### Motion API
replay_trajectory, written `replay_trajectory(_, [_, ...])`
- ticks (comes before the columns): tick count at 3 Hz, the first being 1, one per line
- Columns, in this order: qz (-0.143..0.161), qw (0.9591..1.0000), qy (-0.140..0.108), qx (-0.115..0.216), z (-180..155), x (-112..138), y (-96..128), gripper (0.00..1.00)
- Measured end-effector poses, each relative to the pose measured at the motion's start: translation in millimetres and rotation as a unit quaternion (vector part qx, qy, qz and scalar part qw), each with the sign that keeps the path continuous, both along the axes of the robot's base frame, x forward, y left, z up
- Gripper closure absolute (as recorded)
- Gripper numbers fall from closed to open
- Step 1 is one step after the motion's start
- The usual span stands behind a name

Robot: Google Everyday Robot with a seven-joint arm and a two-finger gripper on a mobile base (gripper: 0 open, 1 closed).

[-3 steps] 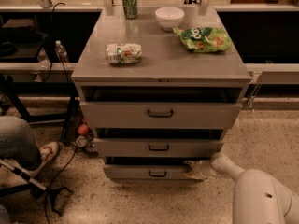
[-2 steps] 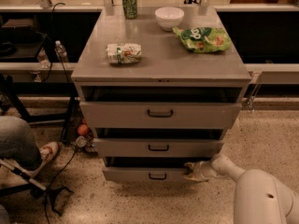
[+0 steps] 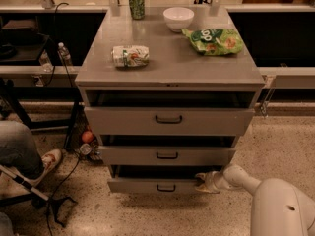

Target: Open bottom drawer

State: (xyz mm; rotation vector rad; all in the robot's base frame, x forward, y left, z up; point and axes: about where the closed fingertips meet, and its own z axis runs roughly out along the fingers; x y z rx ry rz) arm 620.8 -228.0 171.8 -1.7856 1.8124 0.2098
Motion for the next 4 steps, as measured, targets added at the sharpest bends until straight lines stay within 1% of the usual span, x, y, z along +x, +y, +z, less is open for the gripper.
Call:
replay_trajectory(1, [-0.001,0.9998,-0.004,-0.017,-3,-16,-4,1.0])
replay_trajectory(2, [-0.006,0.9996,-0.008,-0.027,-2,-20,-10,1.0])
replay_trajectory(3, [-0.013,0.9994,-0.001,-0.033,-6,-42,-14,1.0])
replay_trajectory(4, [-0.03,0.999,0.012,-0.031,-9,-77,-17,1.0])
